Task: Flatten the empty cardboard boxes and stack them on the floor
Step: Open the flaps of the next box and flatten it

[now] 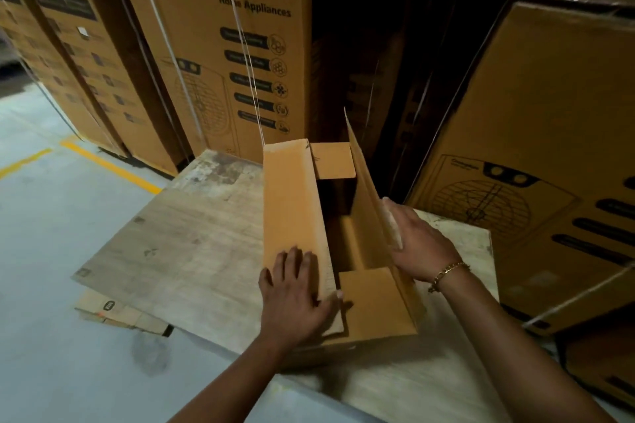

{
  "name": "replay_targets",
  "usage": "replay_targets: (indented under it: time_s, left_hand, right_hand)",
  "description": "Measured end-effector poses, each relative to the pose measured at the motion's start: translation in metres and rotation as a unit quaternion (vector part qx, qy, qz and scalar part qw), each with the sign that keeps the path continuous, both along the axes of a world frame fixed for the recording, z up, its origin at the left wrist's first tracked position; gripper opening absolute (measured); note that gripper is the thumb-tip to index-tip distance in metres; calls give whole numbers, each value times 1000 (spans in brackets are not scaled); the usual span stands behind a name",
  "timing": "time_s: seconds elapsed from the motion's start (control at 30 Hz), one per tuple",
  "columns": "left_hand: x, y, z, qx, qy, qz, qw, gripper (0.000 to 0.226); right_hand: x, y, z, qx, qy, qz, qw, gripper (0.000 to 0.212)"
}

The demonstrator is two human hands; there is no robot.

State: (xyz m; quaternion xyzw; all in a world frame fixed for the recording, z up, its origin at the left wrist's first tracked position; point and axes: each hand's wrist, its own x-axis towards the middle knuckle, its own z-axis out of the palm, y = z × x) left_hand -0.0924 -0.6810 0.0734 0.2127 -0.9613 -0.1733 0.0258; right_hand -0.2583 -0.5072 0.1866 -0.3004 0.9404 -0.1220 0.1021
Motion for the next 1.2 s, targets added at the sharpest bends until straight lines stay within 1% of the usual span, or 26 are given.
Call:
replay_targets:
  time_s: [0.07,0.13,0.17,0.2,0.33,0.37,0.43,0.53,0.6,0.63,0.67,0.7,0.73,0.77,0.8,0.83,0.87,0.9,0.93,0.97,1.0,1.03,1.07,1.13,1.17,1.2]
  left_hand:
    - [-9,7,11,-19,-48,-27,998,104]
    - [-15,12,23,-39,-86,-43,995,104]
    - [-16,14,32,-34,-90,-41,995,101]
    - [-14,15,43,-22,-79,-32,996,97]
    - [11,-2,93,16,44,27,999,79]
    - [20,-12,101,2,52,47,998,77]
    - [43,-36,107,-42,28,92,995,75]
    - [81,-63,97,-156,-38,151,975,71]
    - [99,-69,79,-184,-82,154,967,64]
    - [103,-69,63,-167,-122,151,967,60]
    - [105,-67,50,-118,-152,147,970,56]
    - [105,-61,37,-27,-170,145,974,52]
    - [103,-50,30,102,-165,147,970,44]
    - [101,-36,27,229,-123,155,953,31]
    - [97,-24,21,333,-80,167,925,20]
    - [94,-13,21,418,-40,191,887,20]
    - [92,-5,23,461,-9,210,862,32]
    - [91,-1,21,468,14,230,853,40]
    - [89,-1,16,447,29,241,861,40]
    - [88,-2,15,430,35,245,868,34]
    - [89,-5,11,404,28,243,881,31]
    - [89,-10,6,367,12,241,898,36]
    - [90,-14,3,319,-12,234,918,48]
    - [88,-24,-3,220,-33,218,950,62]
    - [86,-27,-6,183,-28,210,960,62]
    - [85,-29,-6,156,-21,208,965,60]
  right_hand:
    - [-9,15,2,38,46,-25,998,93]
    - [-17,27,-1,85,96,-49,991,88]
    - [-20,31,-3,109,116,-57,986,88]
    - [-22,35,-4,126,130,-64,981,88]
    - [-28,49,-26,180,143,-75,970,83]
    - [-27,52,-36,198,132,-69,969,79]
    - [-20,56,-58,211,77,-59,973,75]
    - [-6,54,-83,161,-55,-60,984,80]
    - [1,49,-93,112,-121,-67,984,81]
    - [4,47,-96,86,-140,-67,984,82]
    - [6,45,-99,65,-150,-67,984,81]
    - [9,43,-101,50,-149,-64,985,80]
    - [12,42,-103,45,-136,-53,988,78]
    - [14,41,-106,52,-107,-31,992,76]
    - [16,39,-106,70,-64,3,995,73]
    - [17,36,-108,93,-26,41,994,71]
    - [17,31,-109,116,-1,74,990,70]
    - [17,25,-107,136,7,95,986,70]
    - [16,18,-102,153,3,101,983,70]
    - [13,11,-97,163,-7,95,982,69]
    - [10,5,-91,167,-21,81,982,66]
    - [7,1,-83,158,-36,63,985,63]
    - [2,-2,-73,133,-48,40,989,59]
    - [-7,-3,-47,19,-93,-16,995,48]
    - [-10,-1,-32,-56,-138,-40,988,43]
    - [-12,3,-17,-118,-198,-53,972,40]
